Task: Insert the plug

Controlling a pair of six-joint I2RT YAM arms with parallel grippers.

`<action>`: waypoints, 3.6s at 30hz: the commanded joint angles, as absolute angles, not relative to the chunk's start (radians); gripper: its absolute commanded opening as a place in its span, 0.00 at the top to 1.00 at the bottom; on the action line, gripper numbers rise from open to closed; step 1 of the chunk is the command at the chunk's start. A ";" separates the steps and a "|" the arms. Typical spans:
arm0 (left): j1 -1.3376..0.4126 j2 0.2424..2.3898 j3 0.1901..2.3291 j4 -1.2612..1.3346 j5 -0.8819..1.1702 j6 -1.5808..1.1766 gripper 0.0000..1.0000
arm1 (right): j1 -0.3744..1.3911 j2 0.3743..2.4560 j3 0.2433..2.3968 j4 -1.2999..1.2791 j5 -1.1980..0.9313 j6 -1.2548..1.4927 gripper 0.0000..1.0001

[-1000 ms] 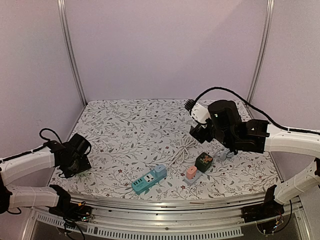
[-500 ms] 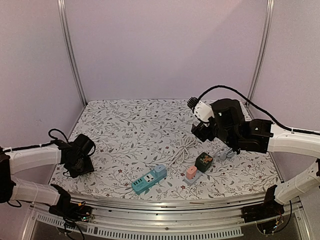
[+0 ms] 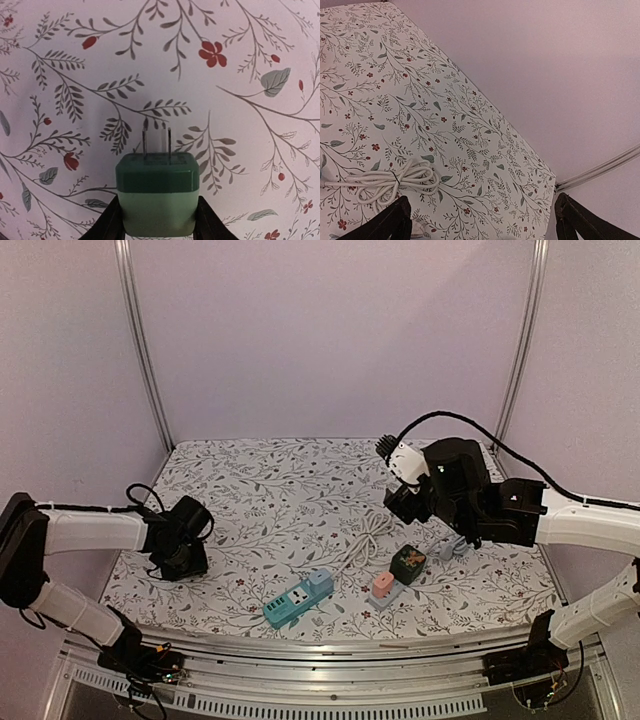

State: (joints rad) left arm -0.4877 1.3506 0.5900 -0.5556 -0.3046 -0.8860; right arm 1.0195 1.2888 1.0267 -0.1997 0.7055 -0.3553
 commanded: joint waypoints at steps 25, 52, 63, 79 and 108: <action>-0.807 1.730 0.983 -0.358 -0.255 -0.958 0.01 | 1.004 1.324 1.049 -0.224 0.614 -0.292 0.01; -0.874 1.746 0.876 -0.234 -0.447 -0.824 0.22 | 1.003 1.376 1.107 -0.376 0.388 0.063 0.01; -0.874 1.801 0.885 -0.164 -0.529 -0.879 0.33 | 1.005 1.382 1.103 -0.380 0.379 0.063 0.01; -0.876 1.833 0.847 -0.018 -0.571 -0.812 0.67 | 1.004 1.389 1.095 -0.388 0.380 0.066 0.01; -0.942 1.392 0.590 0.303 -0.176 -0.196 0.88 | 0.986 1.320 1.124 -0.491 -0.064 0.183 0.01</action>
State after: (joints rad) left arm -0.9127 1.4464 0.5991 0.2588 -0.2909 -0.2947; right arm 0.9943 1.3323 1.1061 -0.4671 0.1345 0.1551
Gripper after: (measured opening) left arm 0.415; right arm 0.989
